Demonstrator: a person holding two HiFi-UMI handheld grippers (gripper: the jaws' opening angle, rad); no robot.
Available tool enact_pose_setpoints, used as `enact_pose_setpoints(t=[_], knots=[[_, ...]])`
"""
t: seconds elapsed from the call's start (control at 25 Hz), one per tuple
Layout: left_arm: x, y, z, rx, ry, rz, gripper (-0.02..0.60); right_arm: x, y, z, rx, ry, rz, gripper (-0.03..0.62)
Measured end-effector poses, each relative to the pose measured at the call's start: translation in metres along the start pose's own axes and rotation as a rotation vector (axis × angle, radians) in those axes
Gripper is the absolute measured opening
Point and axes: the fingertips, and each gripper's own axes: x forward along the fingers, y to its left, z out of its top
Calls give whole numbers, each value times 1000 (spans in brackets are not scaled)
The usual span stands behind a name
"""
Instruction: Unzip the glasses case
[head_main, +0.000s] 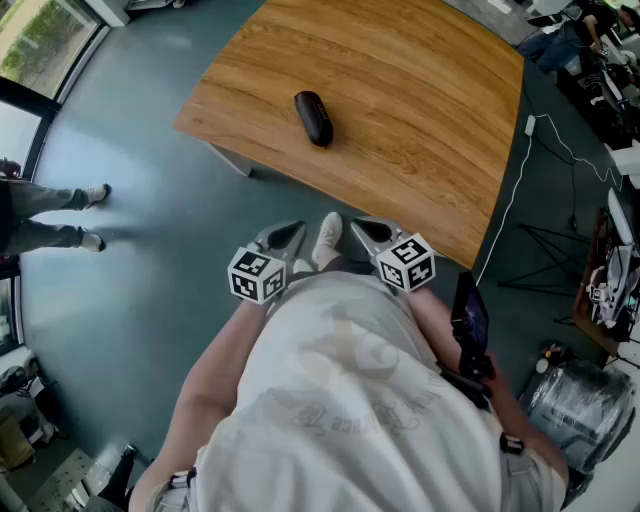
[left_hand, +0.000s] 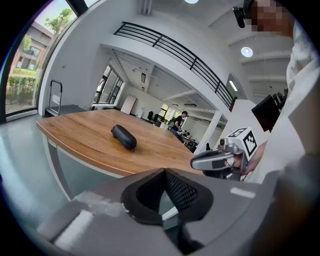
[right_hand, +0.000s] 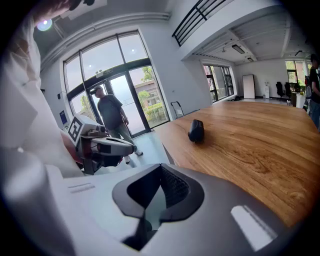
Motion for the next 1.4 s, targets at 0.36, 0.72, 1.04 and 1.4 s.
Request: enact_pose_setpoints(t=[0.36,0.72,1.04,1.4], knots=[[30,24,32,-15,8,17,5,21,-37,28,10,7,18,8],[47,53,59,-26,28,58,3,54,-71,61,5,-3,62,8],[71,79,86,-40,64,61,3,76,-96,77,50,-15,79,8],[89,97,98,-106,112,68,5,81,-111,83,81,-16,78,8]])
